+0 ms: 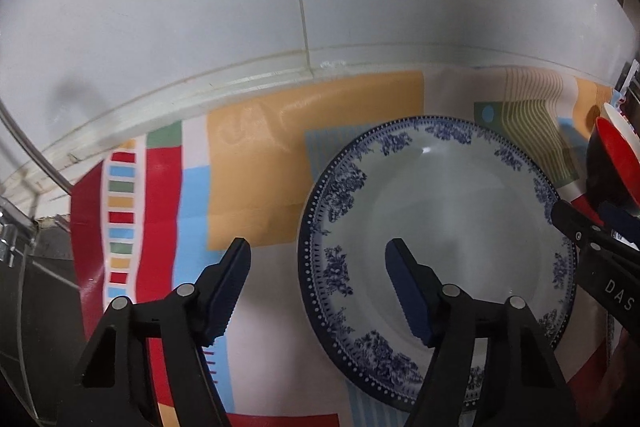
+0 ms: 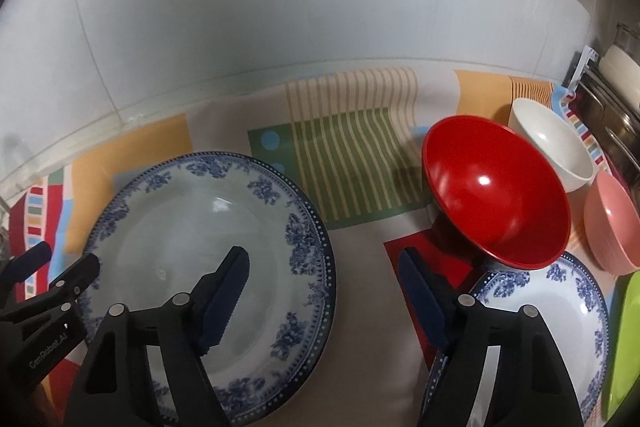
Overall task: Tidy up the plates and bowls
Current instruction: 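Reach both grippers to the blue-rimmed plate by the sink and grip its rim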
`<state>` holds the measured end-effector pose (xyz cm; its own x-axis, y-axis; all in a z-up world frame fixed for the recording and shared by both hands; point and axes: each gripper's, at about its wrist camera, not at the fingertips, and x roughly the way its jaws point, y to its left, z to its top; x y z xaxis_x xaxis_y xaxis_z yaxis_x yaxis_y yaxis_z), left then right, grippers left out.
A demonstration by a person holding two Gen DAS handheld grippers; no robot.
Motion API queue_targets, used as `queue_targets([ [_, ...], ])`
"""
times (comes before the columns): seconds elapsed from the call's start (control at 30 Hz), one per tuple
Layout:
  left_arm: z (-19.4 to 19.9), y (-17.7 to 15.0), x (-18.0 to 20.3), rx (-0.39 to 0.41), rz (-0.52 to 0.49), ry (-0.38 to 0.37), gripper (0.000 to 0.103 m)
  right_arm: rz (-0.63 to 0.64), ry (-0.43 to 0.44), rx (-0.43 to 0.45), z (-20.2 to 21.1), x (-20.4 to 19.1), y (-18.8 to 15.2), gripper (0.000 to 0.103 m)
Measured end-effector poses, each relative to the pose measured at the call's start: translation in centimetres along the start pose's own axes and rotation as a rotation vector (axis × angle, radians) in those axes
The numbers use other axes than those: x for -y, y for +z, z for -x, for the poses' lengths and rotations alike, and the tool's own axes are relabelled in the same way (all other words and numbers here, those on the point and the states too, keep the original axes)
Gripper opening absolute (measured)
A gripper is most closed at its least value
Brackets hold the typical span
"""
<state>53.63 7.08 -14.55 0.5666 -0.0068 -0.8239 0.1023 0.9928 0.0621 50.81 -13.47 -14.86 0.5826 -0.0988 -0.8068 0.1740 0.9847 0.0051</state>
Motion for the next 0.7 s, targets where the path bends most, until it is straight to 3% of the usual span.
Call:
queue_targets([
  [0.3, -1.6, -0.2, 0.2, -0.041, -0.005, -0.019, 0.057, 0.000, 0.017, -0.058, -1.8, -0.2, -0.4, 0.064],
  [0.7, -2.2, -0.1, 0.2, -0.055, 0.025, -0.046, 0.042, 0.000, 0.058, -0.102, -3.4, -0.3, 0.4, 0.038],
])
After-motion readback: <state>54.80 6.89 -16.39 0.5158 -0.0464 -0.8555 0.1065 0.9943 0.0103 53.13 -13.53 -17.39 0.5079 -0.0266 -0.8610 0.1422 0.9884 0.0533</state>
